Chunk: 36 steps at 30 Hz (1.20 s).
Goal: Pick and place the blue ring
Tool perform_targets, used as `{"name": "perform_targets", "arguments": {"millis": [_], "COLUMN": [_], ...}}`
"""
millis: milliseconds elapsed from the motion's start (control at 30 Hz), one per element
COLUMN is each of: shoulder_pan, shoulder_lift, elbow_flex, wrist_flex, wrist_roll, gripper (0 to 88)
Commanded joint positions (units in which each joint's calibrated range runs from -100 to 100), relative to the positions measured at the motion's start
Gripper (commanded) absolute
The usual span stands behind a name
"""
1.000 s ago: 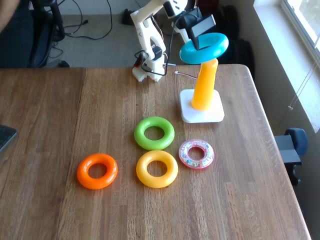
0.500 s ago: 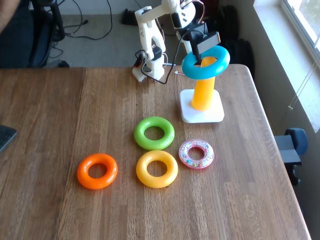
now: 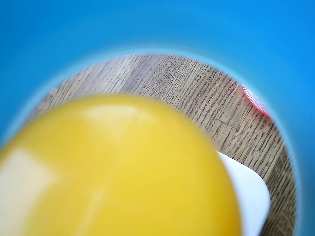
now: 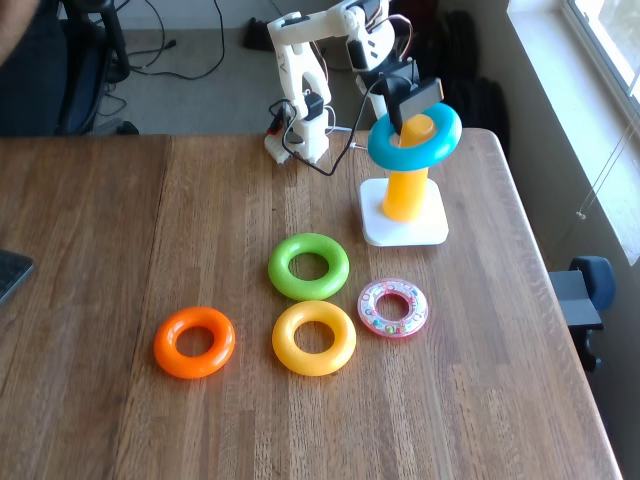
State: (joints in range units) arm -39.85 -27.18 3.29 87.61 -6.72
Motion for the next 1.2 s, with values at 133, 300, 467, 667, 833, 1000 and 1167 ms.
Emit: {"name": "perform_targets", "arguments": {"millis": [133, 300, 467, 667, 833, 1000, 1167], "shoulder_pan": [0.9, 1.3, 1.0, 1.0, 1.3, 1.5, 1.8], "shoulder_lift": [-1.9, -4.8, -6.4, -6.5, -6.5, -6.5, -6.2], "elbow_flex": [-2.0, -2.9, -2.7, -3.0, -3.0, -7.1, -17.7], "wrist_flex": [-1.8, -2.4, -2.4, -2.5, -2.5, -2.5, -1.7], "wrist_roll": [0.9, 3.1, 4.3, 4.4, 4.5, 4.5, 4.5], "gripper": [10.9, 26.5, 33.4, 31.8, 31.7, 31.7, 31.6]}}
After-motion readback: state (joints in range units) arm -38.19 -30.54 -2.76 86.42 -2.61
